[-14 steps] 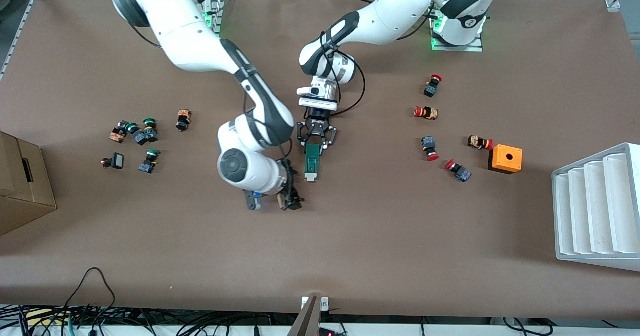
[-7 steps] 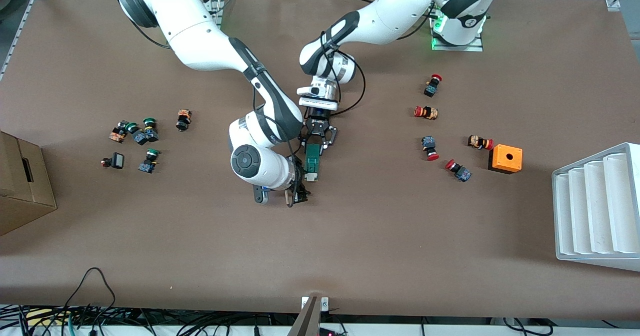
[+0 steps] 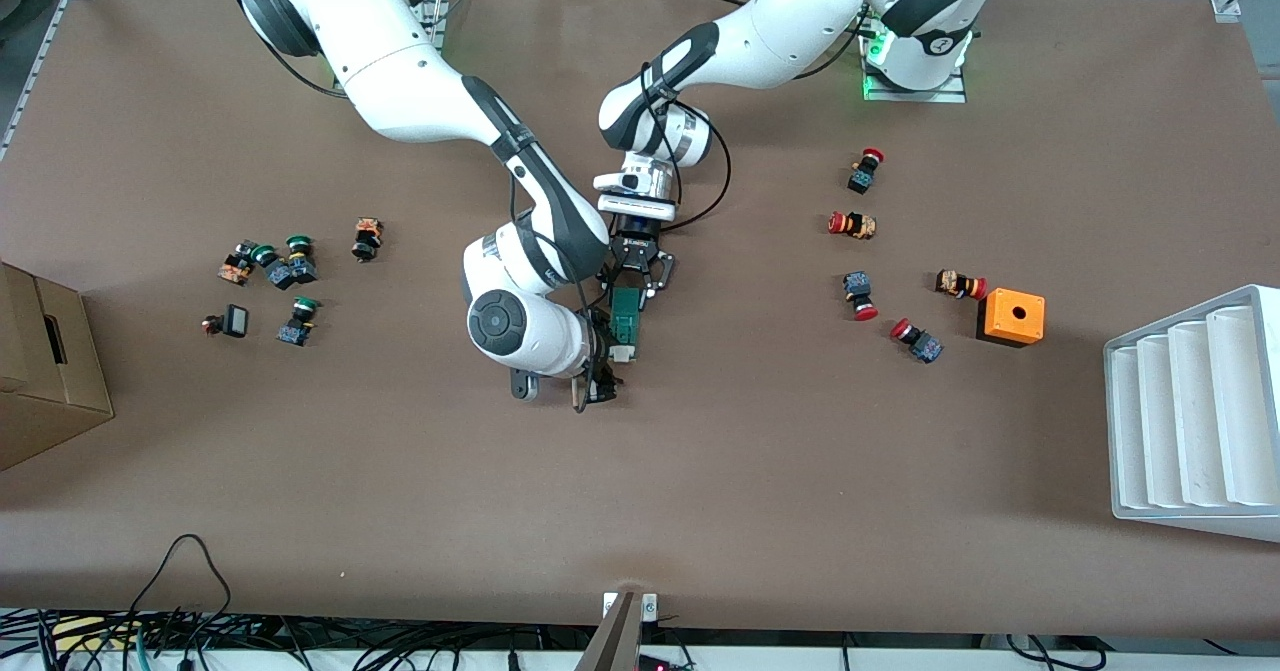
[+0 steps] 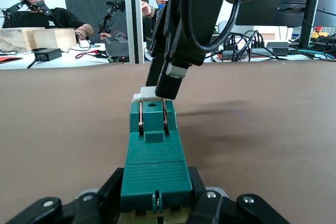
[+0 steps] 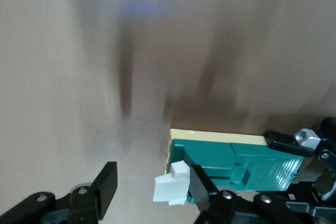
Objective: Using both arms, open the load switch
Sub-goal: 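Grasp the white switch handle with the right gripper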
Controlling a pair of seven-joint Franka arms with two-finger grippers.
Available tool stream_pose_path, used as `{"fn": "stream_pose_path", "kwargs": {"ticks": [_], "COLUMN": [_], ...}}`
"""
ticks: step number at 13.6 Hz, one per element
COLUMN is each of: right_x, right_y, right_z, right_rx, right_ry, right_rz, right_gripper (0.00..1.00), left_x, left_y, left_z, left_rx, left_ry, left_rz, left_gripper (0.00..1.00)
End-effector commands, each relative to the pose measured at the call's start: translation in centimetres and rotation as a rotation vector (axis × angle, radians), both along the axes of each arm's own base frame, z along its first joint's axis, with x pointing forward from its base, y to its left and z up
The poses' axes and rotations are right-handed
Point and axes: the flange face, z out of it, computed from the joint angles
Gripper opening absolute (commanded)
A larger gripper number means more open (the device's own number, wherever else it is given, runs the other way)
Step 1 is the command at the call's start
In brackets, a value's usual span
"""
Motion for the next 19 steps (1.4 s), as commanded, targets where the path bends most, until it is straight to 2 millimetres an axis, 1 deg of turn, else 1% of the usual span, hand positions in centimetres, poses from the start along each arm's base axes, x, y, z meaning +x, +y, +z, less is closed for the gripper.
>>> {"fn": "stream_pose_path", "kwargs": {"ticks": [1,6,7,10,14,15,16,19], "right_x": [-0.7,-0.9,-1.0,-1.2,-1.2,-1.2,-1.3,-1.6], "right_y": [1.7,1.8,2.0,2.3,2.4,2.5,2.5,2.3], "right_z": [-0.2,0.3,0.2,0.3,1.7,1.9,1.9,0.9], "right_rx": [0.008,-0.001,0.001,0.000,0.009,0.011,0.009,-0.004], "right_ry": [0.015,0.040,0.038,0.038,0.033,0.032,0.033,0.038], "right_rz": [-0.034,-0.036,-0.037,-0.037,-0.035,-0.034,-0.032,-0.024], "right_gripper": [0.63,0.63,0.58,0.52,0.51,0.49,0.48,0.49], "left_x": [0.7,1.3,1.3,1.2,1.1,1.1,1.1,1.1], "left_y": [-1.8,-2.3,-2.3,-2.3,-2.2,-2.2,-2.2,-2.2], "left_z": [-0.2,0.4,0.4,0.4,0.0,0.0,0.0,0.0], "left_rx": [-0.011,-0.024,-0.024,-0.025,-0.022,-0.022,-0.022,-0.022], "left_ry": [-0.005,-0.017,-0.017,-0.015,-0.012,-0.011,-0.012,-0.011], "left_rz": [-0.038,-0.033,-0.033,-0.034,-0.035,-0.034,-0.033,-0.034], "left_gripper": [0.37,0.37,0.37,0.37,0.37,0.36,0.36,0.36]}}
